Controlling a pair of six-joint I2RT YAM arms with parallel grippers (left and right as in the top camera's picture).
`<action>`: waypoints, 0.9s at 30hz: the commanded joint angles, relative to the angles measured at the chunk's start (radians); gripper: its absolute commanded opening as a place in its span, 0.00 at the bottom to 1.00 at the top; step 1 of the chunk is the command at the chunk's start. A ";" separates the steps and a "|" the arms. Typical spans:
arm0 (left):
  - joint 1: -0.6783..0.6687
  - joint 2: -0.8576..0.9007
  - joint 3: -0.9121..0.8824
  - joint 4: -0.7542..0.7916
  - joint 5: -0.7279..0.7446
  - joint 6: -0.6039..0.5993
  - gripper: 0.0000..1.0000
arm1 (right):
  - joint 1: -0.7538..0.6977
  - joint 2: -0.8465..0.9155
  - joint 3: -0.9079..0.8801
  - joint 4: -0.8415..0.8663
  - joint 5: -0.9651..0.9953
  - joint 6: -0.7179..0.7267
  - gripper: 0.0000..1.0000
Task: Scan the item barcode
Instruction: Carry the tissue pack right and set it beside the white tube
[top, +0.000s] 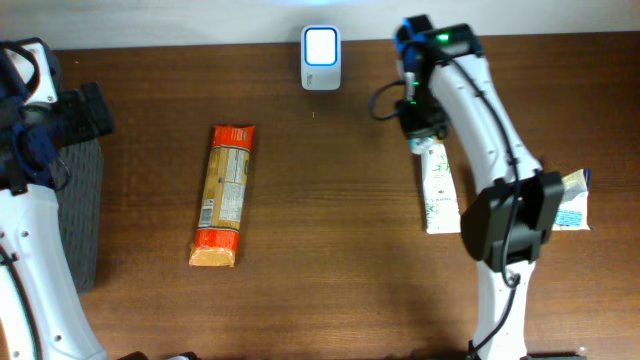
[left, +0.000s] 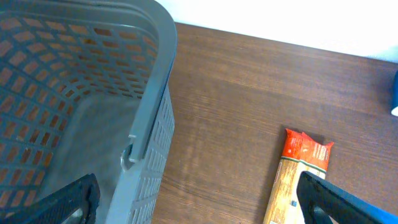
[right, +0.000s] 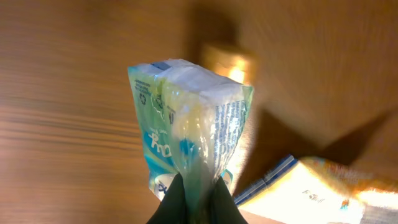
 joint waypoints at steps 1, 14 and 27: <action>0.003 -0.005 0.011 0.000 -0.004 0.016 0.99 | -0.073 0.000 -0.108 -0.005 -0.017 0.039 0.04; 0.003 -0.005 0.011 0.000 -0.004 0.016 0.99 | -0.125 -0.002 -0.127 -0.047 0.037 0.039 0.81; 0.003 -0.005 0.011 0.000 -0.004 0.016 0.99 | 0.065 0.002 -0.021 0.242 -0.669 0.038 0.71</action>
